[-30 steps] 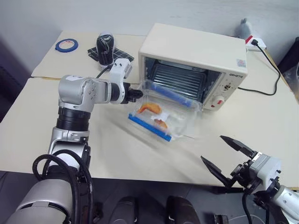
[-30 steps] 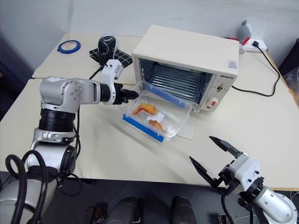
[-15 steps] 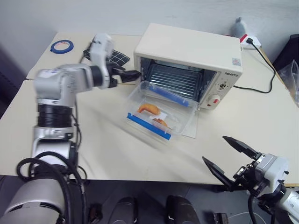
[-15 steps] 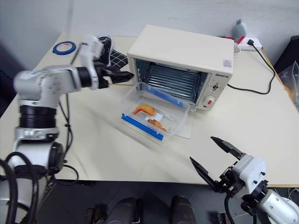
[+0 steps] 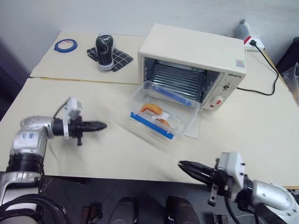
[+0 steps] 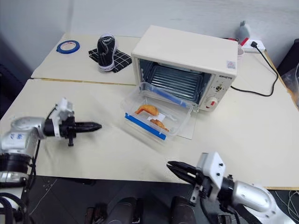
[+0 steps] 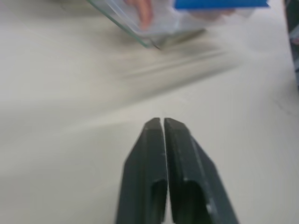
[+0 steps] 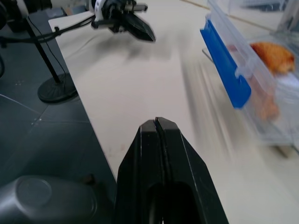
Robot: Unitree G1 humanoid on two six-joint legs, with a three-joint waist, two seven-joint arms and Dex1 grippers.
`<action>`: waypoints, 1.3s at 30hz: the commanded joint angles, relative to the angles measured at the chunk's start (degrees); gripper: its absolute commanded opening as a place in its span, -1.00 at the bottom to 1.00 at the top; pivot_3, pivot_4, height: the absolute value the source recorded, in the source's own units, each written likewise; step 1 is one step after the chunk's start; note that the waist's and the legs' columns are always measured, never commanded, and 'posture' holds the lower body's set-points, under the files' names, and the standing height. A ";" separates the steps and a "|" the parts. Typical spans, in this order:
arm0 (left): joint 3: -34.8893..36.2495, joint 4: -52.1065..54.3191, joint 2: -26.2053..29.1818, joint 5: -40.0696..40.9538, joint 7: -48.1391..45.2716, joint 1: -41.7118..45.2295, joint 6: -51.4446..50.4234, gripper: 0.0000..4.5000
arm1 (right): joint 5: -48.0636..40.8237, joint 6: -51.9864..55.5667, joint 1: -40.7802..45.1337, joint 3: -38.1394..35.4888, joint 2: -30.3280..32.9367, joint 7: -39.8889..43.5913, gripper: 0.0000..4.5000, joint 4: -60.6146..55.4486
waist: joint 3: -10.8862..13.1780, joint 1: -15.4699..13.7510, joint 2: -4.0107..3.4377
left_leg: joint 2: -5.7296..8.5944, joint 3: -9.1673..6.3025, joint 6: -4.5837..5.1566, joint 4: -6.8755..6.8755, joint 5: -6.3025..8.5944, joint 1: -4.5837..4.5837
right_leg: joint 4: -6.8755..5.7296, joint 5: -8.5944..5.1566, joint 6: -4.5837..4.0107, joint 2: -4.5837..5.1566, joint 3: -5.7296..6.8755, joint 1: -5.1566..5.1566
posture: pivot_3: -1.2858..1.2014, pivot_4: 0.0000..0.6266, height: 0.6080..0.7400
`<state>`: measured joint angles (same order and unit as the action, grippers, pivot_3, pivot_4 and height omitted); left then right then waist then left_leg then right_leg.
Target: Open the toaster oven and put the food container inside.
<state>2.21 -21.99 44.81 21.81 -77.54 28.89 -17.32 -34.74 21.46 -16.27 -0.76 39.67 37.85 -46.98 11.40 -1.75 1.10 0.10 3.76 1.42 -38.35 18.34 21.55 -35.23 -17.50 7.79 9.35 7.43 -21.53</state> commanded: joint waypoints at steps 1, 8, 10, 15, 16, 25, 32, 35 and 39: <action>0.47 8.35 -2.66 1.89 2.42 -0.26 -0.68 -0.99 | 3.60 0.53 5.03 3.48 -1.81 -1.23 -0.99 3.84 | 0.00 -0.07 0.00 | 0.02 -0.01 0.03 -0.05 0.01 0.04 | -0.01 0.00 0.00 0.04 0.02 0.00 | 0.03 -0.52 1.00; -2.73 11.83 -13.57 -0.71 13.22 4.20 -1.83 -0.99 | 4.77 5.09 23.46 3.66 -10.45 -7.96 -0.99 14.55 | -0.01 0.50 0.00 | 0.01 0.00 0.02 -0.17 0.00 0.00 | -0.22 0.01 0.02 0.02 0.00 -0.02 | 0.03 -0.52 1.00; -3.15 9.97 -15.78 -1.39 15.83 6.48 -2.11 -0.99 | 7.25 5.20 25.89 3.85 -10.47 -8.71 -0.99 16.80 | -0.01 0.48 0.00 | 0.00 0.00 0.02 -0.15 0.00 0.03 | -0.19 0.01 0.01 -0.01 0.05 -0.04 | 0.03 -0.52 1.00; -2.12 2.11 -21.98 -2.66 24.23 13.73 -2.11 -0.99 | 11.98 2.99 33.43 1.56 -11.68 -11.66 -0.99 24.96 | -0.01 0.36 0.00 | 0.07 -0.01 0.08 -0.41 0.02 0.18 | -0.18 0.02 0.04 0.03 0.11 -0.04 | 0.03 -0.52 1.00; -2.11 0.29 -23.05 -3.20 25.29 14.99 -1.13 -0.99 | 12.78 2.28 34.71 1.77 -11.75 -11.27 -0.99 26.52 | -0.01 0.42 0.00 | 0.05 -0.04 0.09 -0.52 0.02 0.24 | -0.20 0.02 0.04 0.03 0.14 -0.04 | 0.03 -0.52 1.00; -2.64 -12.34 -31.10 -6.25 29.15 22.77 8.15 -0.99 | 18.91 -8.85 41.69 0.73 -12.47 -8.81 -0.99 41.16 | -0.01 0.61 0.00 | 0.12 0.00 0.09 -0.67 0.02 0.65 | -0.22 0.03 0.05 0.00 0.35 -0.28 | 0.03 -0.52 1.00; 0.65 -24.85 -35.20 -7.66 35.76 28.08 17.39 -0.99 | 20.58 -17.76 44.61 -2.37 -11.92 -6.96 -0.99 48.99 | -0.01 0.57 0.00 | 0.11 -0.01 0.09 -0.70 0.02 0.72 | -0.20 0.03 0.06 0.01 0.41 -0.29 | 0.03 -0.52 1.00; 2.15 -28.72 -35.83 -7.66 37.06 28.67 20.82 -0.99 | 21.84 -24.00 43.65 -2.75 -10.48 -3.71 -0.99 51.75 | -0.01 0.61 0.00 | 0.12 0.00 0.09 -0.70 0.02 0.72 | -0.19 0.03 0.07 0.01 0.42 -0.29 | 0.03 -0.52 1.00; 2.28 -22.61 -33.51 -5.65 30.87 24.71 19.97 -0.99 | 15.54 -25.55 39.10 -5.45 -9.66 2.13 -0.99 45.11 | -0.01 0.66 -0.01 | 0.12 0.03 0.09 -0.68 0.02 0.72 | -0.18 0.03 0.07 0.01 0.46 -0.29 | 0.03 -0.52 1.00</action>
<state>3.81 -49.06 10.22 14.50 -43.44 54.62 2.48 -15.43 -2.81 24.07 -3.52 29.34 37.71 3.15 11.39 -1.08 1.09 0.22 3.79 1.51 -38.99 18.37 22.28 -35.40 -17.47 7.86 9.36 7.88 -21.84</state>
